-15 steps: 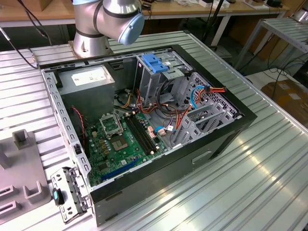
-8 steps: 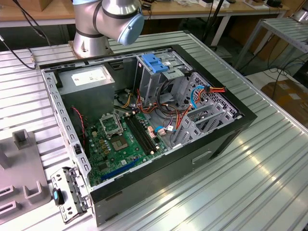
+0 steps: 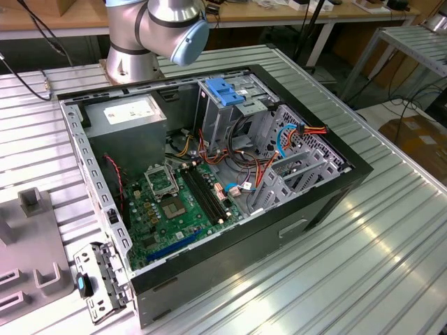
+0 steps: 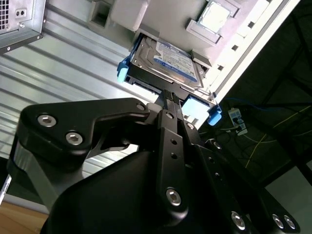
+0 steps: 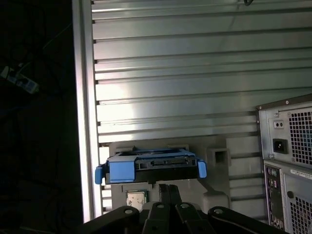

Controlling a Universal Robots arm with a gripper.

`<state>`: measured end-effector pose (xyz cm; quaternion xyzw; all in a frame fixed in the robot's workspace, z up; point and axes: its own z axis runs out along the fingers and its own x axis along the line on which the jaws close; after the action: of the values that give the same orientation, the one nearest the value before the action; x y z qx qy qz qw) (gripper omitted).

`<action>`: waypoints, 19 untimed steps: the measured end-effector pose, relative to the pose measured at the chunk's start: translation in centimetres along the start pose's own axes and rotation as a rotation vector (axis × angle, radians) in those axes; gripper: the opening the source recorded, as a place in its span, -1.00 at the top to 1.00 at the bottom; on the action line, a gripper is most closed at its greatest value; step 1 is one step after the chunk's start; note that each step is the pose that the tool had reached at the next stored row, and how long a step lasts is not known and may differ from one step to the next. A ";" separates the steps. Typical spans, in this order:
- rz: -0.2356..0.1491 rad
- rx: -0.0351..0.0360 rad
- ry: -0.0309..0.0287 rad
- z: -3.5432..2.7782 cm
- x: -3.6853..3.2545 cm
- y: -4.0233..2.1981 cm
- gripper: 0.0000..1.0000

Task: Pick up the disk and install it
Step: 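Reach for the disk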

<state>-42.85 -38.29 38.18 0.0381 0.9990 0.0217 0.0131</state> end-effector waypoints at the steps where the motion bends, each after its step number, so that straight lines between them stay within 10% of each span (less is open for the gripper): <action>1: 0.000 0.0000 0.0000 0.00 0.00 0.00 0.79; 19: 0.000 0.0000 0.0001 -0.02 1.24 -0.09 0.79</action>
<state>-44.09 -38.29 38.17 0.0380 0.9990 0.0217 0.0131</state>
